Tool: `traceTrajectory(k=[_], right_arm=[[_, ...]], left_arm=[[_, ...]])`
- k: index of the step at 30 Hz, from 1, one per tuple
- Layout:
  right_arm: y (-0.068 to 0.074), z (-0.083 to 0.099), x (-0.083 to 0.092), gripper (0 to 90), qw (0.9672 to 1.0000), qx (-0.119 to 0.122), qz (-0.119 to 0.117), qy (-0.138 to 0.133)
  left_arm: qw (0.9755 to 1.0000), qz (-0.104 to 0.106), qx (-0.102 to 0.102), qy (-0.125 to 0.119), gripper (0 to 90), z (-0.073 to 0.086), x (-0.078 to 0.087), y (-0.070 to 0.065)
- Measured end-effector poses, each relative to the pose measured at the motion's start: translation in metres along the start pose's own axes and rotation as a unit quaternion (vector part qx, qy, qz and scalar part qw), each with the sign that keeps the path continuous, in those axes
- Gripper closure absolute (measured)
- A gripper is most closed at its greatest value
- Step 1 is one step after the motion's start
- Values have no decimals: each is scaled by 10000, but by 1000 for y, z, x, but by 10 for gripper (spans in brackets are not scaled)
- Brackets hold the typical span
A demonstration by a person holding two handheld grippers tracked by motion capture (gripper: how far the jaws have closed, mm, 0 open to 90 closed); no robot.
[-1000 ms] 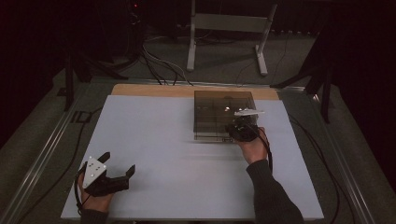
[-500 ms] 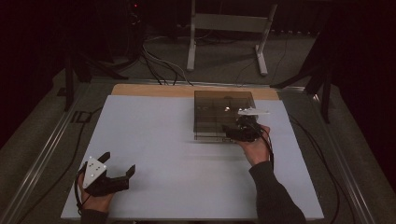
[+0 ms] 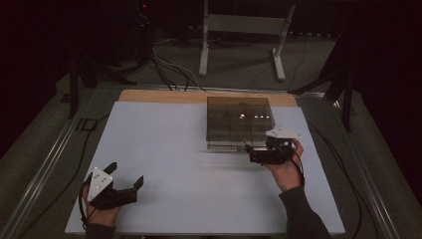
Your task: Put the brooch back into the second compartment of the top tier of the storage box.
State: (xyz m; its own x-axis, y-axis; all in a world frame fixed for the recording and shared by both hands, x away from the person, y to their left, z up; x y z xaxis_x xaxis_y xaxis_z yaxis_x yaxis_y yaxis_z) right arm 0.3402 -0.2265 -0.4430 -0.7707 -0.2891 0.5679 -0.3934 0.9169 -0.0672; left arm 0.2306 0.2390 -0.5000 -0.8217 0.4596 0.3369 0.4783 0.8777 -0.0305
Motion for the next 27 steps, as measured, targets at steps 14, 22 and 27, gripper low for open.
traceTrajectory(k=[14, 22, 27], right_arm=[[-16, 55, 36, 2, 9989, -122, 121, -447], [-21, 76, 51, 3, 9971, -94, 152, -744], [-23, 85, 59, 2, 9951, -164, 143, -968]], left_arm=[[10000, 39, 0, 33, 2, -1, 2, 1], [10000, 56, 15, -1, 3, -1, 4, 0], [10000, 65, 25, -56, 3, -2, 7, 1]])
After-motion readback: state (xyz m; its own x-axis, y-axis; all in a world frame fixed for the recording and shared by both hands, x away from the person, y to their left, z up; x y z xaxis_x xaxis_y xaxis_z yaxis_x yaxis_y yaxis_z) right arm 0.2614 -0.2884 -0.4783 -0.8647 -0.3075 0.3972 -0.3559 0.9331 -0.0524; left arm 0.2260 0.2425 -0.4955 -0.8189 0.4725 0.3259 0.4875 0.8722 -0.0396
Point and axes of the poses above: each handheld gripper's, and its own axes: x roughly backward along the jaws, z roughly out of its underside, y roughly to its left, the point moved 1 cm from there along -x, roughly forward along the jaws, and after that the axes turned 4 degrees about z, right-handed, at the moved point
